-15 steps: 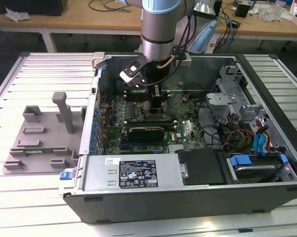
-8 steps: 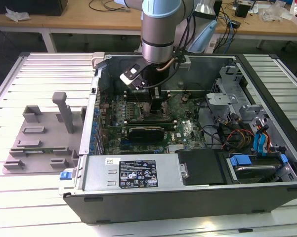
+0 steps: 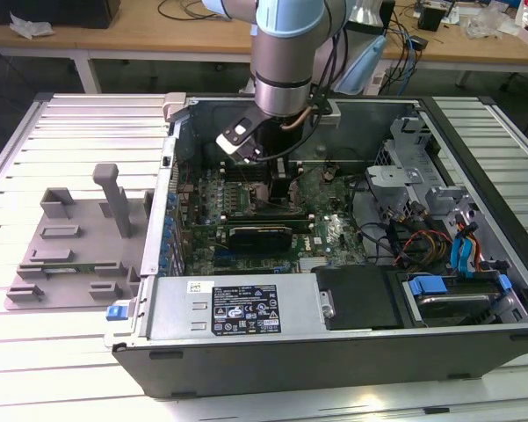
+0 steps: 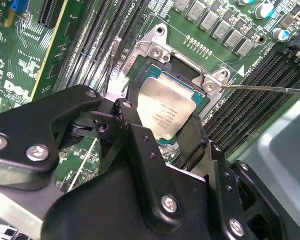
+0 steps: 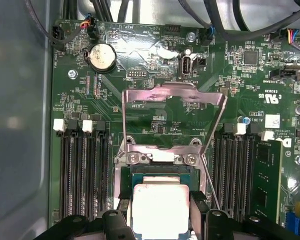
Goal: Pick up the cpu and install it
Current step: 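Place the cpu into insertion slot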
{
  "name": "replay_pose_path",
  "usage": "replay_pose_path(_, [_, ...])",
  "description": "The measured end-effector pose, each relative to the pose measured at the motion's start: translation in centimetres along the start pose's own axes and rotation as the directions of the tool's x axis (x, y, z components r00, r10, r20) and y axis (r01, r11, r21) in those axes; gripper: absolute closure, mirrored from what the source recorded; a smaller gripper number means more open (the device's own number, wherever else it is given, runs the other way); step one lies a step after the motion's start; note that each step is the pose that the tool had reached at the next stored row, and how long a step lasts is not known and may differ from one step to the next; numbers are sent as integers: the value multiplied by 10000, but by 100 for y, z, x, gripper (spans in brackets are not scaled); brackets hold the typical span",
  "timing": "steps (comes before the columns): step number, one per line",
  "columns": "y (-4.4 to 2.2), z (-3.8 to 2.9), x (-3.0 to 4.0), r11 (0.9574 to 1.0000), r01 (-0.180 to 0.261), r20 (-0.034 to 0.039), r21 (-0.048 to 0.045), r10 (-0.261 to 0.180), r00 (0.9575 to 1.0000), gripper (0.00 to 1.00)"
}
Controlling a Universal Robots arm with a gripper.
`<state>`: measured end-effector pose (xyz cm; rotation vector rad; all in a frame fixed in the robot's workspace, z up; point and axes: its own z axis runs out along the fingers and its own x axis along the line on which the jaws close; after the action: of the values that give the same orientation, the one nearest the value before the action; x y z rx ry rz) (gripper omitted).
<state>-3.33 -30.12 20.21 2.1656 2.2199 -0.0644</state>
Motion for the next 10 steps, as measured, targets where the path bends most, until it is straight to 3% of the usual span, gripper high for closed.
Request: replay_pose_path(10, [20, 48, -10, 10000, 17, 3, 3, -17, 10000, 45])
